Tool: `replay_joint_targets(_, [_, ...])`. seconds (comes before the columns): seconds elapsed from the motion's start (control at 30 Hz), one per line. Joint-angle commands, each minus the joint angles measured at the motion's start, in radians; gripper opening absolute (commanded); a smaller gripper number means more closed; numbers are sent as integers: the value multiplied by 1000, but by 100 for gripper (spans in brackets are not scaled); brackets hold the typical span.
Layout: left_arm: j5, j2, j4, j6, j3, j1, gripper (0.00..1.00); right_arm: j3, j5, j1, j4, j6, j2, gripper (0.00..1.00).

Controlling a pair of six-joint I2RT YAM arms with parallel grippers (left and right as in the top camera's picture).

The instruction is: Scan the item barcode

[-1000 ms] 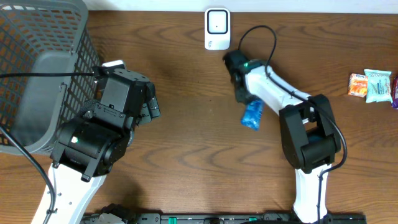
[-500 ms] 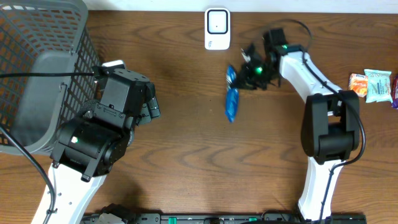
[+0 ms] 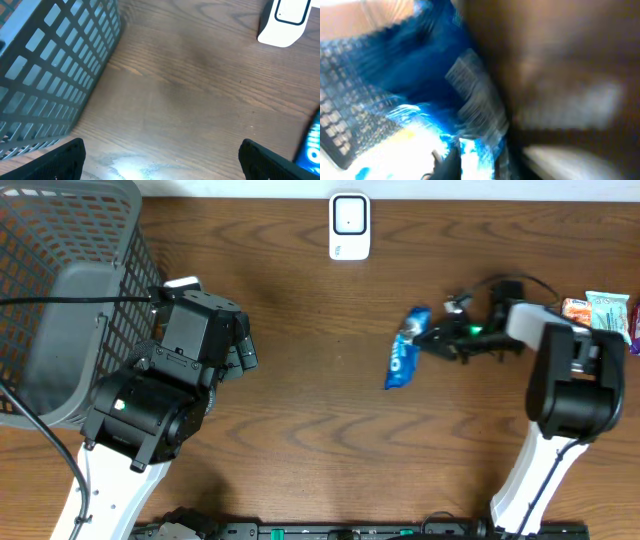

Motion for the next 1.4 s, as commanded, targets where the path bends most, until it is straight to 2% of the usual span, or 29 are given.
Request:
replay_joint_targets(0.0, [-10,0,-3,10,5,6,98,97,167,-43,-130,-90,2,37])
replay_joint_targets(0.13, [-10,0,-3,10,5,6,98,206,290,-41,-284,-117,-27,52])
replay_joint_targets(0.23, [-10,0,-3,10,5,6,98,269,315,-23,-373,-139,-47,50])
replay_joint_targets(0.33, [-10,0,-3,10,5,6,98,309,316,18,-431,-163,-56,32])
replay_joint_targets(0.43, [-10,0,-3,10,5,6,98,314,317,70,-430,-168,-57,3])
replay_joint_targets(0.47, [-10,0,-3,10,5,6,98,314,318,89,-425,-169,-57,1])
replay_joint_targets(0.63, [-10,0,-3,10,5,6,98,314,410,198,-353,-121,-57,1])
replay_joint_targets(0.77, [-10,0,-3,10,5,6,98,314,606,275,-329,-18,-57,1])
replay_joint_targets(1.07, [-10,0,-3,10,5,6,98,314,924,355,-401,117,-57,1])
replay_joint_targets(1.37, [-10,0,-3,10,5,6,98,337,962,354,-472,116,-60,1])
